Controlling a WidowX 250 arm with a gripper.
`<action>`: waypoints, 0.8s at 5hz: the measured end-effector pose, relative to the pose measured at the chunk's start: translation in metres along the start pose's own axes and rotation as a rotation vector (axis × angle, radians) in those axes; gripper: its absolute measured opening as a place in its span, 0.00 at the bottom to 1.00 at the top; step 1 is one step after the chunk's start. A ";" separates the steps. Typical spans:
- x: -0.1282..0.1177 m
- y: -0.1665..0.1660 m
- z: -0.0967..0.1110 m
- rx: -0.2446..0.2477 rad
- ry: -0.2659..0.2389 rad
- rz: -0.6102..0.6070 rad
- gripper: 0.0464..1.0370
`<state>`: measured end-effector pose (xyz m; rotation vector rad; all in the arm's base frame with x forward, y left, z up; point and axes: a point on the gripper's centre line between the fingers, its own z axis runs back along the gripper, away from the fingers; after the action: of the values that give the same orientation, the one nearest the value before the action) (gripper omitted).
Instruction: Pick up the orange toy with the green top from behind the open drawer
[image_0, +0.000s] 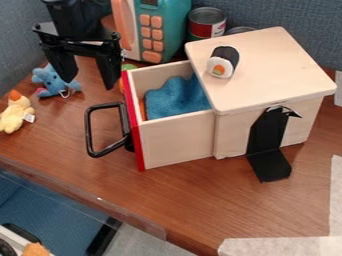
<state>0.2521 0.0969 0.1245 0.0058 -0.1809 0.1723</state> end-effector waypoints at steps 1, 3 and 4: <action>-0.002 0.000 -0.007 -0.008 0.030 0.004 0.96; 0.060 0.035 -0.025 -0.007 0.031 0.107 0.96; 0.091 0.045 -0.037 0.004 -0.014 0.134 0.96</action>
<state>0.3396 0.1573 0.1043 -0.0008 -0.1948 0.3061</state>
